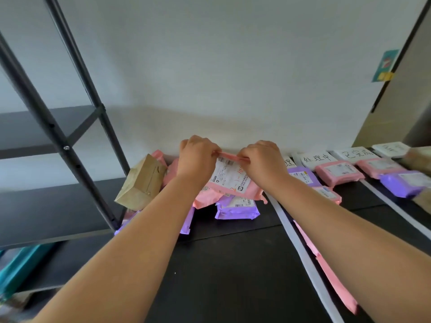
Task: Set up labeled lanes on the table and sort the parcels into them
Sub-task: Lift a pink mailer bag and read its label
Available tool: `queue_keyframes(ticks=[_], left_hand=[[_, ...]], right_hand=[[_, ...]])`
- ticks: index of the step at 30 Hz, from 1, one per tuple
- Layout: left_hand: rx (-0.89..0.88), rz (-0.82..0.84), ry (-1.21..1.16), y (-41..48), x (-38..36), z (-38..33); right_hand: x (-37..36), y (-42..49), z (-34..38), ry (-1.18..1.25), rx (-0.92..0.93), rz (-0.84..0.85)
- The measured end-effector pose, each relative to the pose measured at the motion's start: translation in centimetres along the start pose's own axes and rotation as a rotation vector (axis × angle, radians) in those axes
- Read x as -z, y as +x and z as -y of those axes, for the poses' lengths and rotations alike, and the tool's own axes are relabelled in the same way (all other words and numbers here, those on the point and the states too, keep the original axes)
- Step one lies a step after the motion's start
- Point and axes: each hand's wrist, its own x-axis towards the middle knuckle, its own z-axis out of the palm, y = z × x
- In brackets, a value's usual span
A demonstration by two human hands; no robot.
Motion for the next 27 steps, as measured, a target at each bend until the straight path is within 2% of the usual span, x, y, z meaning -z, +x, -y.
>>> queue_keyframes(ticks=[3,6,12,15,17,19,27], left_hand=[[-0.026,-0.115,-0.076,-0.9,0.6,-0.8],[0.056,-0.189,-0.129,-1.5,1.4,-2.3],[0.524,-0.240,-0.461,-3.0,0.8,-5.3],[0.730,-0.113,-0.712,-3.9,0.9,-7.3],[0.752,-0.037,-0.880,-4.5,1.0,-8.1],[0.744,-0.033,-0.978,-4.7,1.3,-8.7],[0.730,-0.191,-1.044,-5.3,3.4,-10.7]], right_hand=[[1.0,-0.7,0.5,0.059,-0.050,-0.035],[2.4,-1.1,0.6,0.123,-0.119,-0.064],[5.2,-1.8,-0.5,0.282,-0.298,-0.122],[6.5,-1.9,-1.4,0.447,-0.416,-0.211],[7.2,-2.2,-1.6,0.584,-0.474,-0.244],[7.7,-2.7,-1.6,0.671,-0.515,-0.236],[9.9,-4.7,-1.0,0.775,-0.513,-0.299]])
